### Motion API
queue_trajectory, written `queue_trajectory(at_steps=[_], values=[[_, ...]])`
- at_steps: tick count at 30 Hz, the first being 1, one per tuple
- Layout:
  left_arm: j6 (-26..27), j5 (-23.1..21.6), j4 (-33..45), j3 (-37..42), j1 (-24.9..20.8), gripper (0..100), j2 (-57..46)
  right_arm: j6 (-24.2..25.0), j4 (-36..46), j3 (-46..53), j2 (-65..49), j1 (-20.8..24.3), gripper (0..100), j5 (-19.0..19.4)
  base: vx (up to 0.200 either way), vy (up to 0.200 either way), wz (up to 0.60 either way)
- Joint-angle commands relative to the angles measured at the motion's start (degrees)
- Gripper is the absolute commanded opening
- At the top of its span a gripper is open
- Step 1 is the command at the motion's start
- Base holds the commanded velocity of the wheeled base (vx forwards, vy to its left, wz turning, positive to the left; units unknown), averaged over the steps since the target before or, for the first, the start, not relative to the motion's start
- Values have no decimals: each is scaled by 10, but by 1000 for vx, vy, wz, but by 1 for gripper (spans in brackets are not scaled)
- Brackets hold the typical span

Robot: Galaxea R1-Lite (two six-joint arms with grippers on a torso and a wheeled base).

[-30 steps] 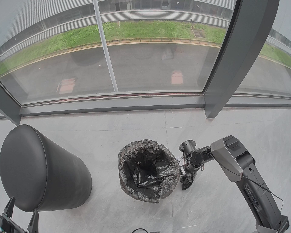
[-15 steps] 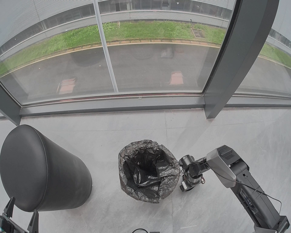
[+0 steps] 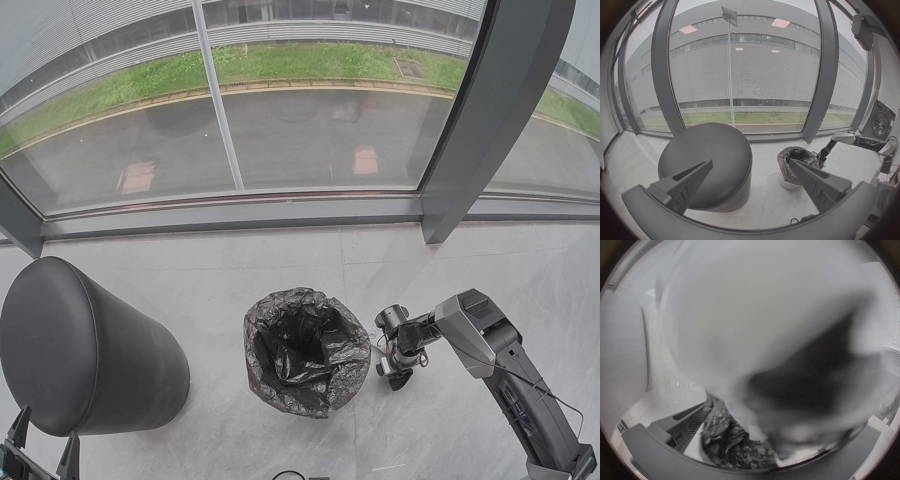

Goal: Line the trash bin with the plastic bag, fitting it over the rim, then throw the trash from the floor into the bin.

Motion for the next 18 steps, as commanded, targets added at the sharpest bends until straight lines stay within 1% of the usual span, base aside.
queue_trajectory(at_steps=[1, 6, 11, 18], values=[[0, 0, 0, 10, 0, 100, -8, 5, 8, 1, -37, 2, 100, 5, 0, 0, 0], [0, 0, 0, 10, 0, 100, -8, 19, 8, 1, -52, 7, 100, 5, 0, 0, 0], [0, 0, 0, 10, 0, 100, -8, 19, 6, 1, -52, 8, 100, 5, 0, 0, 0], [0, 0, 0, 10, 0, 100, -8, 19, 1, 1, -52, 0, 100, 3, 0, 0, 0]])
